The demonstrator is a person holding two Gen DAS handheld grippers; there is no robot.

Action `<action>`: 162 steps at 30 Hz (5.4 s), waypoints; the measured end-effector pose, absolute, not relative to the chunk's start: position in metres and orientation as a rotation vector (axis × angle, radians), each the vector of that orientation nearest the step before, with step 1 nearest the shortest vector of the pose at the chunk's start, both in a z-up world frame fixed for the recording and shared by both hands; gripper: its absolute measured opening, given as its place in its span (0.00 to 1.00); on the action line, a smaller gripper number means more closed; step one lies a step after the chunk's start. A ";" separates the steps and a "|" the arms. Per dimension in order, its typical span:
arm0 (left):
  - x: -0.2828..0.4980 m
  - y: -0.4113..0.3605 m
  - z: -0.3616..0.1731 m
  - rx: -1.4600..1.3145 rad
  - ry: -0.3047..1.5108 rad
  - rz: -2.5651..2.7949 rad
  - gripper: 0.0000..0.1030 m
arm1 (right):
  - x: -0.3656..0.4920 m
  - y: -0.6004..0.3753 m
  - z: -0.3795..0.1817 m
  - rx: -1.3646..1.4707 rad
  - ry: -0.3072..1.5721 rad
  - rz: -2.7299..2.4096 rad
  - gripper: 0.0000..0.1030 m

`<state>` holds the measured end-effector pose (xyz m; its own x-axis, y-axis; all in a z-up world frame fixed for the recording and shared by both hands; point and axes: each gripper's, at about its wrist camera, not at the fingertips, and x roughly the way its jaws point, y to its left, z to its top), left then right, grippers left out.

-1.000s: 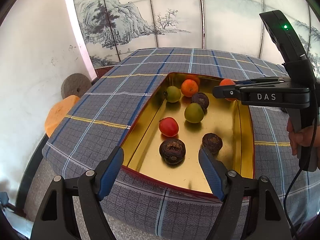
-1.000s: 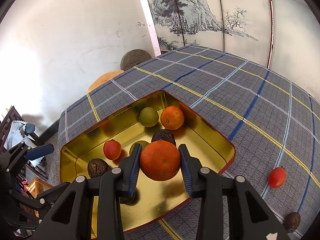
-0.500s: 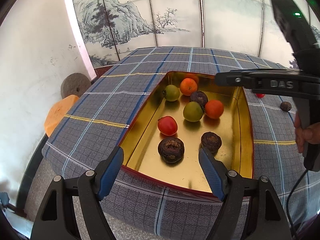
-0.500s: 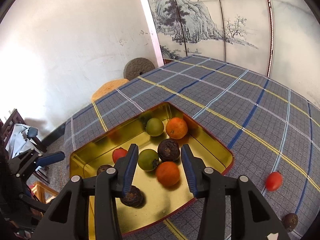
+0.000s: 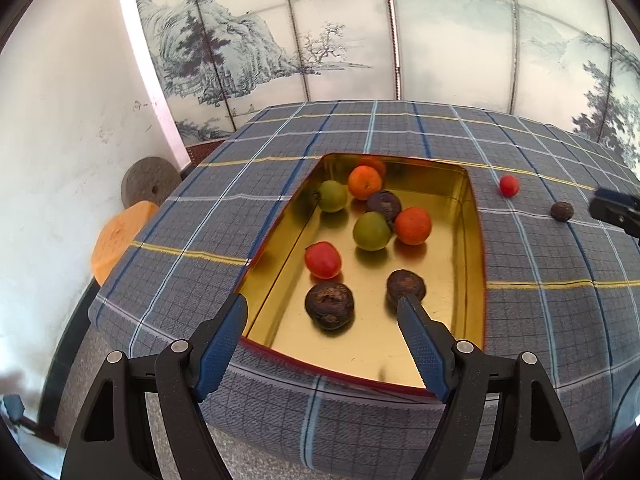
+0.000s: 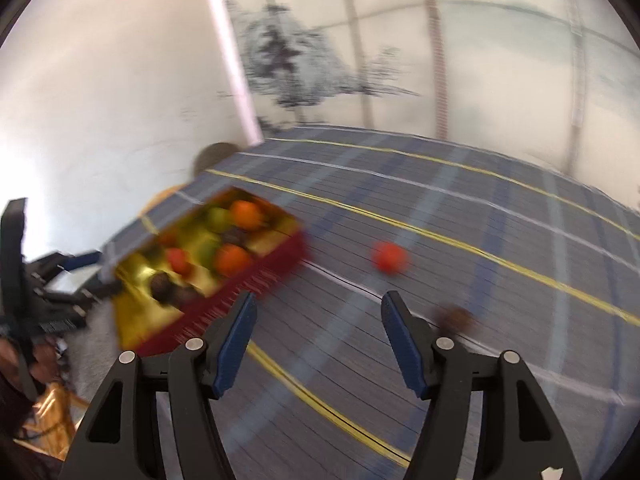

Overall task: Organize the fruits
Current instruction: 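Grasp the red tomato on the cloth with the left gripper, then grasp the last brown fruit with the right gripper while the left gripper carries the tomato toward the tin, then lower the red tomato into the tin and open the left gripper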

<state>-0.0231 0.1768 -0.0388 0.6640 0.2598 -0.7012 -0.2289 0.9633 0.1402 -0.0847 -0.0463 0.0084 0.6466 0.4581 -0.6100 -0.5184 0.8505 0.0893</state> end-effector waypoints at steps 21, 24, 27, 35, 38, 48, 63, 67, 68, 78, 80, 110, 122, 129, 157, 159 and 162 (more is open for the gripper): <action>0.013 0.081 -0.018 0.270 0.796 0.177 0.80 | -0.046 -0.242 -0.047 -0.024 0.845 0.019 0.92; 0.026 0.064 -0.018 0.297 0.800 0.155 0.80 | -0.044 -0.245 -0.047 -0.011 0.851 0.028 0.97; 0.038 0.048 -0.018 0.317 0.802 0.134 0.80 | -0.040 -0.242 -0.049 -0.037 0.867 0.009 0.99; 0.078 0.009 -0.026 0.354 0.827 0.076 0.81 | -0.040 -0.239 -0.049 -0.053 0.873 0.000 1.00; 0.097 -0.001 -0.031 0.354 0.848 0.064 0.81 | -0.040 -0.238 -0.049 -0.056 0.873 0.003 1.00; 0.165 -0.009 -0.043 0.256 0.921 0.005 0.81 | -0.044 -0.237 -0.050 -0.057 0.872 0.006 1.00; 0.254 0.000 -0.092 0.102 1.058 0.000 0.69 | -0.043 -0.237 -0.050 -0.057 0.872 0.006 1.00; 0.253 0.008 -0.102 -0.014 1.078 -0.056 0.30 | -0.043 -0.238 -0.050 -0.058 0.873 0.003 1.00; 0.251 0.008 -0.103 -0.027 1.090 -0.050 0.30 | -0.043 -0.237 -0.051 -0.058 0.873 0.003 1.00; 0.178 -0.009 -0.062 -0.048 1.015 -0.088 0.30 | -0.039 -0.239 -0.050 -0.052 0.874 -0.008 1.00; 0.161 -0.008 -0.053 -0.060 1.006 -0.100 0.30 | -0.038 -0.239 -0.050 -0.051 0.875 -0.008 1.00; 0.046 0.057 -0.020 -0.185 0.954 -0.025 0.30 | 0.000 -0.063 -0.046 -0.177 0.833 0.497 0.32; 0.011 0.148 -0.022 -0.194 0.909 0.182 0.30 | -0.016 -0.104 -0.046 -0.065 0.822 0.366 0.32; 0.008 0.181 -0.039 -0.200 0.907 0.229 0.30 | -0.017 -0.099 -0.046 -0.093 0.820 0.353 0.32; 0.031 0.170 -0.062 -0.064 0.860 0.246 0.31 | -0.019 -0.092 -0.047 -0.150 0.817 0.321 0.32; 0.032 0.171 -0.064 -0.060 0.863 0.249 0.31 | -0.019 -0.092 -0.048 -0.157 0.817 0.318 0.32; 0.033 0.172 -0.066 -0.057 0.868 0.253 0.31 | -0.019 -0.091 -0.047 -0.160 0.817 0.317 0.32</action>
<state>0.0330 0.1723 -0.0662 0.6185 0.1966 -0.7608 -0.2429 0.9686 0.0529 -0.0193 -0.0910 -0.0475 0.6411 0.2153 -0.7366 -0.3374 0.9412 -0.0185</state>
